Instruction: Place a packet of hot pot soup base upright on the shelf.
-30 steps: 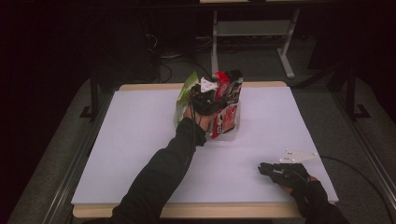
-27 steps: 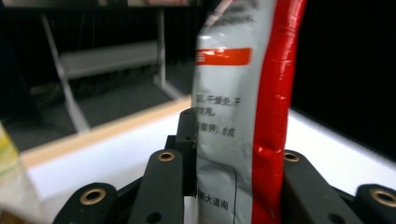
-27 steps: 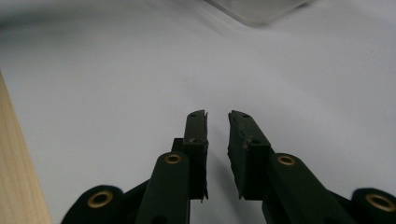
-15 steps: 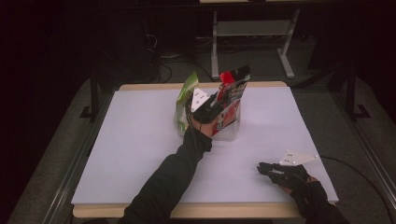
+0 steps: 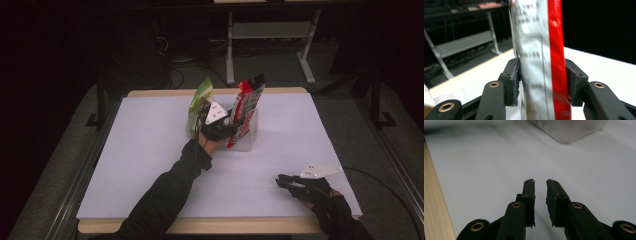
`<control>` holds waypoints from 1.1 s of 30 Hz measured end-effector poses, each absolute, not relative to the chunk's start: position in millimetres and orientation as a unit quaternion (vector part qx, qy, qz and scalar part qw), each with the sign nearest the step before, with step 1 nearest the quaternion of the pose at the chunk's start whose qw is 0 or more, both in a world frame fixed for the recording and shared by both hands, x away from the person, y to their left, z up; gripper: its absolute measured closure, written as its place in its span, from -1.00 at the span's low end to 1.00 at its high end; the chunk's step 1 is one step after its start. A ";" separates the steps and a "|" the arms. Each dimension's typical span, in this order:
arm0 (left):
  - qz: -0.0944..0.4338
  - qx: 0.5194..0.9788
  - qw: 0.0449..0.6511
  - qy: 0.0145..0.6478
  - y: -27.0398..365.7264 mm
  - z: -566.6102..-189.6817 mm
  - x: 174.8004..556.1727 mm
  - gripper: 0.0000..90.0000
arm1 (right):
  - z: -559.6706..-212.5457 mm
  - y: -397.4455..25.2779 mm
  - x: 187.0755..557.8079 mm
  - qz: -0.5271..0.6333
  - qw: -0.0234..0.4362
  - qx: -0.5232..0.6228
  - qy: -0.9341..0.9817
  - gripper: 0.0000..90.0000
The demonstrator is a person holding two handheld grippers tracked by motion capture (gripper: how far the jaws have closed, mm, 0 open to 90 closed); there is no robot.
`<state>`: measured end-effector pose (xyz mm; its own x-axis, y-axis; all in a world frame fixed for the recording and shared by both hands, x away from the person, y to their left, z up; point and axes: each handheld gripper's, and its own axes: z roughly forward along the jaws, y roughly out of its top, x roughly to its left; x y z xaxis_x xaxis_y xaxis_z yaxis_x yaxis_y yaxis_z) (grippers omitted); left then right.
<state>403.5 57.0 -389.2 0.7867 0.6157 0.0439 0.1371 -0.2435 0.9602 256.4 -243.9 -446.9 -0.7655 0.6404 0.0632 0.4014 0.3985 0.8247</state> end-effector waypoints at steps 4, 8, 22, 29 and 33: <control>0.200 0.790 0.529 0.238 61.8 -393.4 397.1 0.16 | -448.0 -242.3 256.3 0.445 0.130 0.315 0.828 0.67; 0.193 0.797 0.517 0.247 68.4 -397.4 396.1 0.22 | -448.3 -242.6 256.3 0.445 0.128 0.317 0.828 0.67; 0.228 0.791 0.512 0.246 57.1 -410.9 406.9 0.28 | -449.0 -237.6 256.7 0.445 0.126 0.308 0.831 0.67; 0.248 0.782 0.520 0.240 54.7 -419.6 404.3 0.30 | -449.6 -235.5 257.0 0.444 0.125 0.305 0.833 0.67; 0.242 0.785 0.517 0.241 58.1 -421.5 397.8 0.32 | -450.5 -235.6 256.6 0.442 0.124 0.305 0.834 0.65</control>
